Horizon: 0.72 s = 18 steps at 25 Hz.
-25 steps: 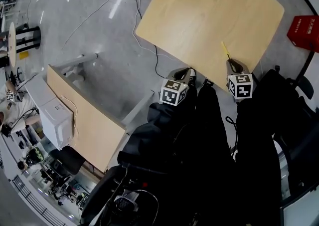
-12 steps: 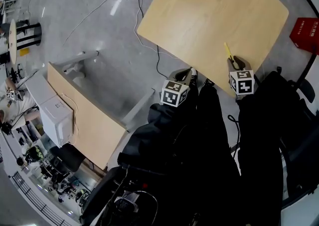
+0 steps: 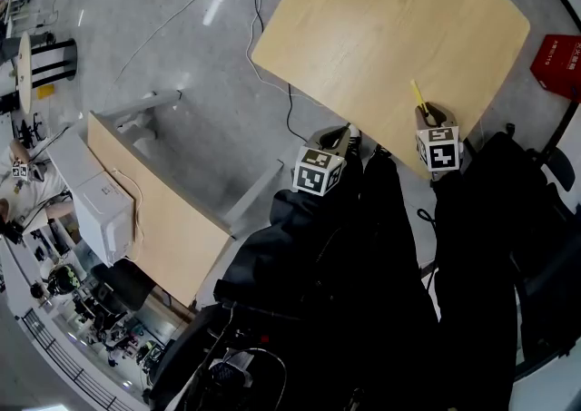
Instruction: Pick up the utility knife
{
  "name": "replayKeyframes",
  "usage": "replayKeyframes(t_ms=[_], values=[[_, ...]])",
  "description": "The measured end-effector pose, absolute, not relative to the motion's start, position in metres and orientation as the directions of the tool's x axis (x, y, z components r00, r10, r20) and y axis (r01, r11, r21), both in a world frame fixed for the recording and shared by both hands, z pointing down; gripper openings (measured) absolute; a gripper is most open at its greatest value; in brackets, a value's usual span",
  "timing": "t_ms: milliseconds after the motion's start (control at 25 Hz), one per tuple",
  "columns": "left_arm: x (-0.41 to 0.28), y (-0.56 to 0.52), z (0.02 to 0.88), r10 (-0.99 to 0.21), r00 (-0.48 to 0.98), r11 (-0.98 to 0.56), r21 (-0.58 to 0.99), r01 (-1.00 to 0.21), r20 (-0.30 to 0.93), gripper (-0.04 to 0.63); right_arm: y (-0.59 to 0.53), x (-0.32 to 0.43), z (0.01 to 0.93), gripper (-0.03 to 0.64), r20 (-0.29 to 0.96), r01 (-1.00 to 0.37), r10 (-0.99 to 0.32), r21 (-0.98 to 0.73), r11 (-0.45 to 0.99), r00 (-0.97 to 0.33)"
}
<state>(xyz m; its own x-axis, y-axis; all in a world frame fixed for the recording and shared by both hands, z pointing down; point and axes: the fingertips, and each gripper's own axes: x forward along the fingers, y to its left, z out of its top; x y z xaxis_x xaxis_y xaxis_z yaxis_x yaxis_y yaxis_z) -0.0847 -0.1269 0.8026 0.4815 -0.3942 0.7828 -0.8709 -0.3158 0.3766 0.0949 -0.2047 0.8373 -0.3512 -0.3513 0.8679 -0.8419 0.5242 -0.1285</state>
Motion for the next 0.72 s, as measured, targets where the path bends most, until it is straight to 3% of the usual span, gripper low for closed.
replayKeyframes(t_ms=[720], values=[[-0.083, -0.128, 0.789, -0.422, 0.489, -0.342, 0.365, -0.866, 0.764, 0.0, -0.203, 0.102, 0.812, 0.071, 0.838, -0.868, -0.426, -0.108, 0.484, -0.341]])
